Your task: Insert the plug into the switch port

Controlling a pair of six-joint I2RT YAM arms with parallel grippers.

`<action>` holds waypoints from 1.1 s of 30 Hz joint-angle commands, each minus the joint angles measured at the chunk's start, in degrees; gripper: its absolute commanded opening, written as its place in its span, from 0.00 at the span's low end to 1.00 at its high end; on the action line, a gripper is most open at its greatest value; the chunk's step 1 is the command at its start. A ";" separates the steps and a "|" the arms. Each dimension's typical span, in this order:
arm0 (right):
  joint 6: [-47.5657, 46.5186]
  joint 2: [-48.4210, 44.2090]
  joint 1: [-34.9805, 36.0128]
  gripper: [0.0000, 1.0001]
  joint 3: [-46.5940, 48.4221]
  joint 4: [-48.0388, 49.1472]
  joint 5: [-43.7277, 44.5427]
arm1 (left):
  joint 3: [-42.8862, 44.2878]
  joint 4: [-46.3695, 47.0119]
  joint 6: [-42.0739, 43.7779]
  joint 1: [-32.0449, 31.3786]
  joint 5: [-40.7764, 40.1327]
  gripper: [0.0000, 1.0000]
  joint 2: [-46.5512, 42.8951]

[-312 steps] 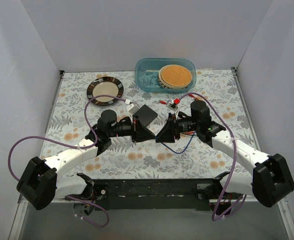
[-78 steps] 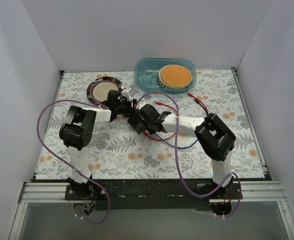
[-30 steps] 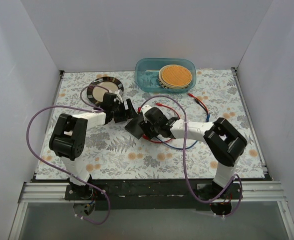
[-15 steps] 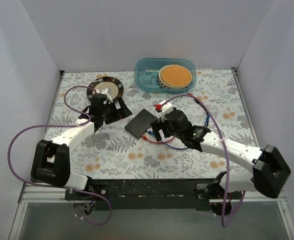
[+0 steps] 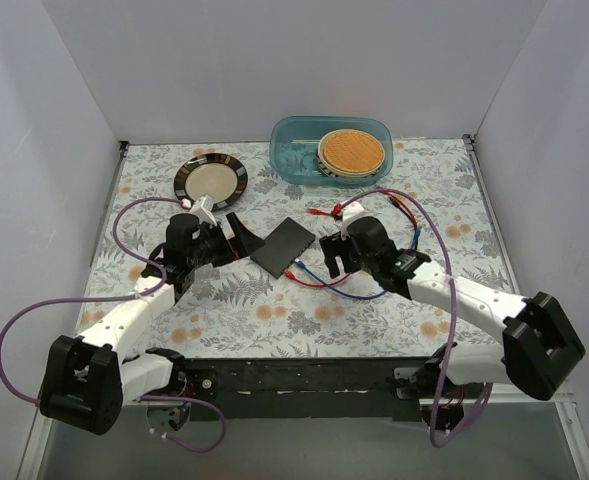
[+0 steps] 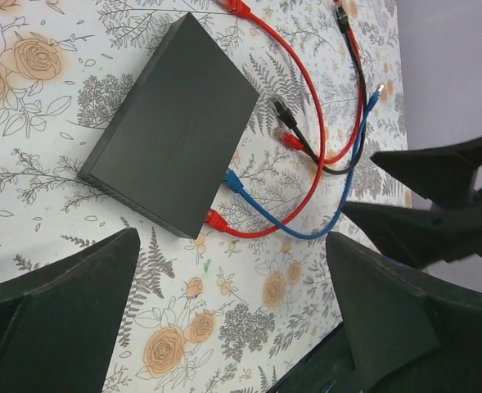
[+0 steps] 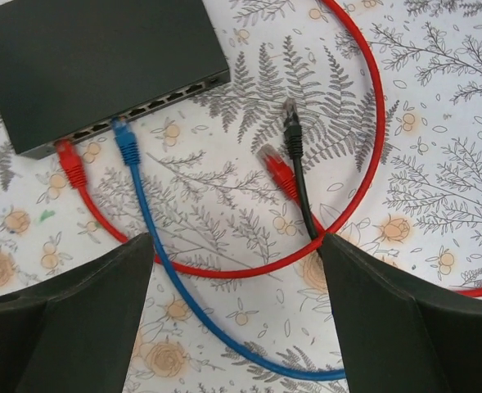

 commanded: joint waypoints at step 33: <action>-2.32 34.34 -12.26 0.23 20.96 -4.26 -8.57 | 1.44 3.70 1.76 -0.19 7.18 0.98 4.57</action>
